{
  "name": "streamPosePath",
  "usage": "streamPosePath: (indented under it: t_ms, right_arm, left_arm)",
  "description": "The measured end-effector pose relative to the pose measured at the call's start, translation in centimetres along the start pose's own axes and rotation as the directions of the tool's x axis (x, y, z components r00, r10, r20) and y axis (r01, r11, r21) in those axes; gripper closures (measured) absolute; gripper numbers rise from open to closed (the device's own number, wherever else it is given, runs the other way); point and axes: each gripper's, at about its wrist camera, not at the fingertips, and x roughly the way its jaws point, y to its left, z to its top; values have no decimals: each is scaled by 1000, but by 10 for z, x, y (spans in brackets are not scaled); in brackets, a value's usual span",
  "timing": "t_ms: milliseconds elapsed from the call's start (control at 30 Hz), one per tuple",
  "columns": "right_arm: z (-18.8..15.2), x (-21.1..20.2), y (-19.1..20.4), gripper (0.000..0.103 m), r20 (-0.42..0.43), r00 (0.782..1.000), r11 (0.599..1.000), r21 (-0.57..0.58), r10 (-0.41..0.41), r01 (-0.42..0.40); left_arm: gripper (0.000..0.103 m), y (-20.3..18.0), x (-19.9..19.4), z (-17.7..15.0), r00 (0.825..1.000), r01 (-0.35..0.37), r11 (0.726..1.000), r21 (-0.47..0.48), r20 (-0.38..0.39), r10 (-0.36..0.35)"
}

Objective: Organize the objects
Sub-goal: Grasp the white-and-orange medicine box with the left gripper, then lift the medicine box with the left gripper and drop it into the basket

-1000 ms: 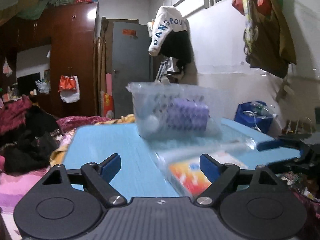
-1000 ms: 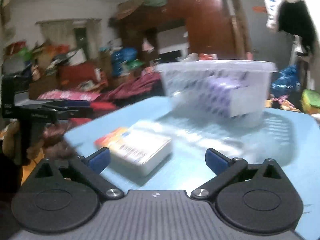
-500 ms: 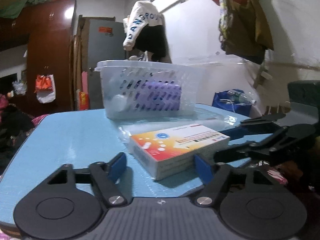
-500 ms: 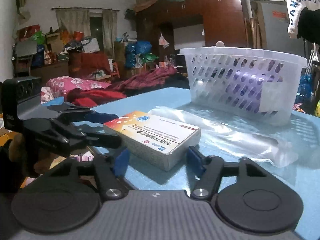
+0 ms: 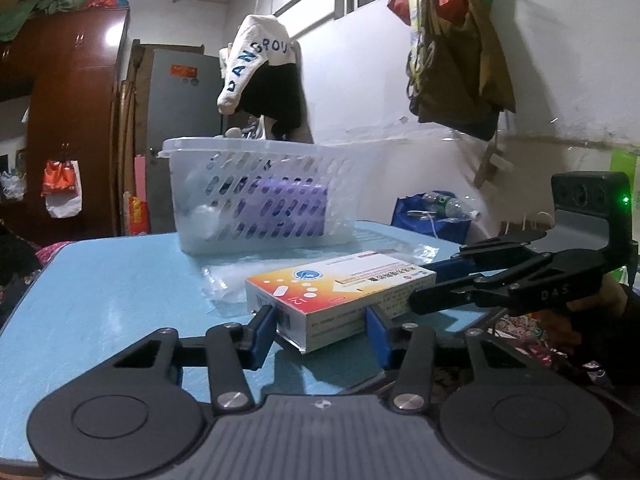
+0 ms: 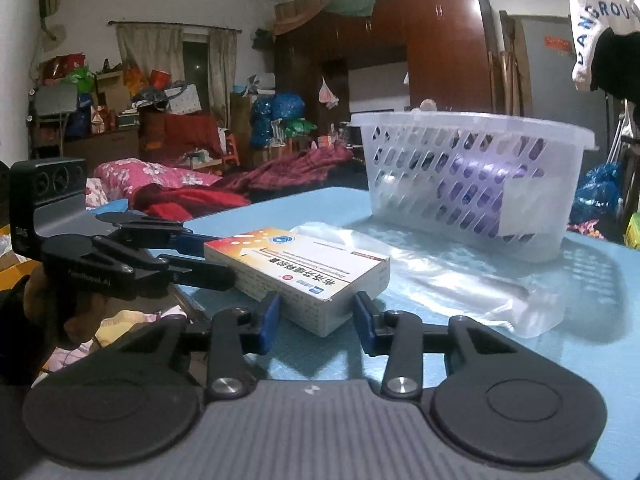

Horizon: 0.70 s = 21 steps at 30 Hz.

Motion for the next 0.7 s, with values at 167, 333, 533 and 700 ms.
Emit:
streamPosePath:
  t_ms: [167, 333, 533, 700]
  right_arm:
    - [1, -11, -2, 60, 17, 1000, 1000, -15, -11, 11]
    - [3, -17, -7, 60, 33, 999, 1000, -7, -20, 20]
    - [8, -29, -7, 60, 62, 997, 998, -35, -42, 45]
    - [17, -38, -8, 60, 98, 994, 997, -48, -55, 60]
  left_arm:
    - [52, -5, 3, 4, 1000, 22, 1000, -9, 9, -22]
    - [52, -12, 6, 9, 999, 29, 1000, 2, 28, -29]
    - [52, -22, 4, 18, 997, 34, 999, 30, 64, -36]
    - [52, -28, 2, 33, 994, 41, 997, 61, 103, -47]
